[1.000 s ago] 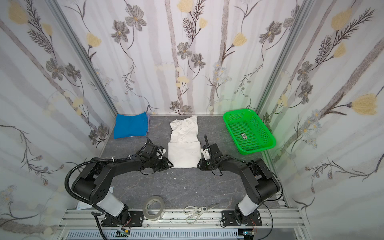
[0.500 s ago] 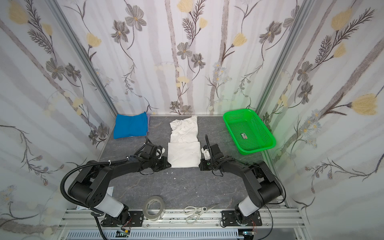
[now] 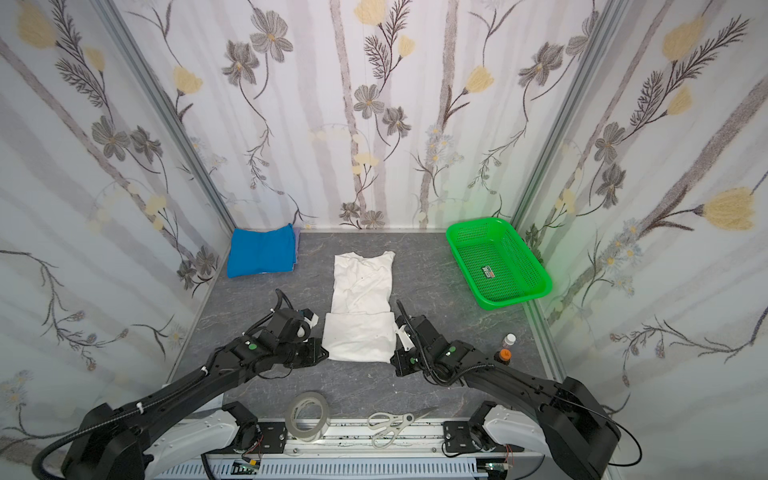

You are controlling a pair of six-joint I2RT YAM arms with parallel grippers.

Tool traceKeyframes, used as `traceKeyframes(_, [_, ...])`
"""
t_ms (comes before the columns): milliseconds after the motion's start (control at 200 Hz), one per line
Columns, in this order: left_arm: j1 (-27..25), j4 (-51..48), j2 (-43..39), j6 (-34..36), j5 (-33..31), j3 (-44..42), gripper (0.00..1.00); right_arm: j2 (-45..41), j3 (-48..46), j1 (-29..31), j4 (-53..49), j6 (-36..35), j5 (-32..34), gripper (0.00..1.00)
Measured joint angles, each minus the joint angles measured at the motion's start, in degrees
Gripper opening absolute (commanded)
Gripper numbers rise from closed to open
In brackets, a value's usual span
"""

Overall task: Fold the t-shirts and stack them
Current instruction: 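Move both grippers back to the folded bundle's near edge and grasp it, then lift the bundle with both grippers and fold it over away from the robot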

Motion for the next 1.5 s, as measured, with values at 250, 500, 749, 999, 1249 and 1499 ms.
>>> traceKeyframes(250, [-8.81,-8.02,-12.09,-6.43,-2.80,-1.86,0.00,-14.10,-0.83,8.98,-9.18,8.35,4.28,0.00])
traceKeyframes(500, [-10.91,-10.12,-8.74,-8.35,-4.96,3.39,0.00,-13.33,3.93,9.57,-13.73,10.27,6.34,0.00])
traceKeyframes(749, [-3.04,-9.14,6.23,-3.08,-5.84,16.68,0.00,-1.14,15.52,-5.62,-13.73,3.96,5.62,0.00])
traceKeyframes(999, [9.99,-7.43,21.07,4.26,-1.20,29.57,0.00,18.93,33.09,-16.83,-13.18,-4.00,0.81,0.00])
traceKeyframes(1249, [14.60,-6.82,34.58,8.83,4.55,40.30,0.00,32.70,46.84,-21.22,-14.03,-8.33,-3.02,0.00])
traceKeyframes(1499, [16.72,-6.82,41.48,9.46,7.82,46.97,0.00,40.44,55.28,-23.34,-16.24,-10.12,-5.55,0.00])
